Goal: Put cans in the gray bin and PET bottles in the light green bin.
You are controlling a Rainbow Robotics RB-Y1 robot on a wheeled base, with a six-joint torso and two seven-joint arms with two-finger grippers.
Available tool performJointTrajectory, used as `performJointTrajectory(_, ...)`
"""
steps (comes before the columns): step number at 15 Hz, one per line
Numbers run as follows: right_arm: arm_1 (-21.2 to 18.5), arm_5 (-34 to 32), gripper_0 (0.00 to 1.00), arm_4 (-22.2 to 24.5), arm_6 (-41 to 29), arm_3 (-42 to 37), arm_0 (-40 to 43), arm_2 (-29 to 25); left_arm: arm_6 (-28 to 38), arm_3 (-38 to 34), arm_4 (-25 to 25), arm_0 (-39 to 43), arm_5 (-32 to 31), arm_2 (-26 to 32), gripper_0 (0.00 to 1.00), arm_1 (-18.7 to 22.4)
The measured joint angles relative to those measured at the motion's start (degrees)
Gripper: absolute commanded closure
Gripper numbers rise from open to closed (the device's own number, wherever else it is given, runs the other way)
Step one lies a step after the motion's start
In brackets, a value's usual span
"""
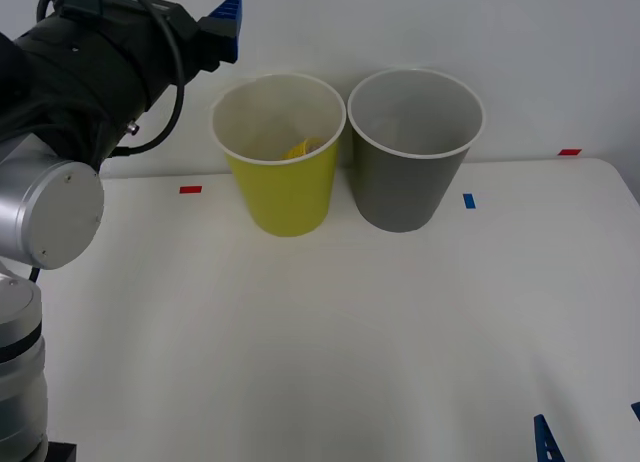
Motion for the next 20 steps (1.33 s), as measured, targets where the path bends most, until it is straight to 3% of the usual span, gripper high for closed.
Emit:
performJointTrajectory(10, 0.0, 0.0, 0.0, 0.0, 0.0, 0.0, 0.0, 0.0, 1.3, -15.4, 1.3, 25.5, -0.1, 6.1, 0.0, 1.6)
performJointTrajectory(13, 0.0, 0.0, 0.0, 0.0, 0.0, 0.0, 0.0, 0.0, 1.7, -16.5, 1.8, 33.3, -1.3, 7.7, 0.0, 1.8)
performJointTrajectory(16, 0.0, 0.0, 0.0, 0.0, 0.0, 0.0, 0.0, 0.0, 1.8, -16.6, 6.1, 41.6, -7.3, 10.3, 0.0, 2.9)
performJointTrajectory(20, 0.0, 0.0, 0.0, 0.0, 0.0, 0.0, 0.0, 0.0, 0.8, -16.6, 11.7, 46.1, -12.8, 14.9, 0.0, 3.7)
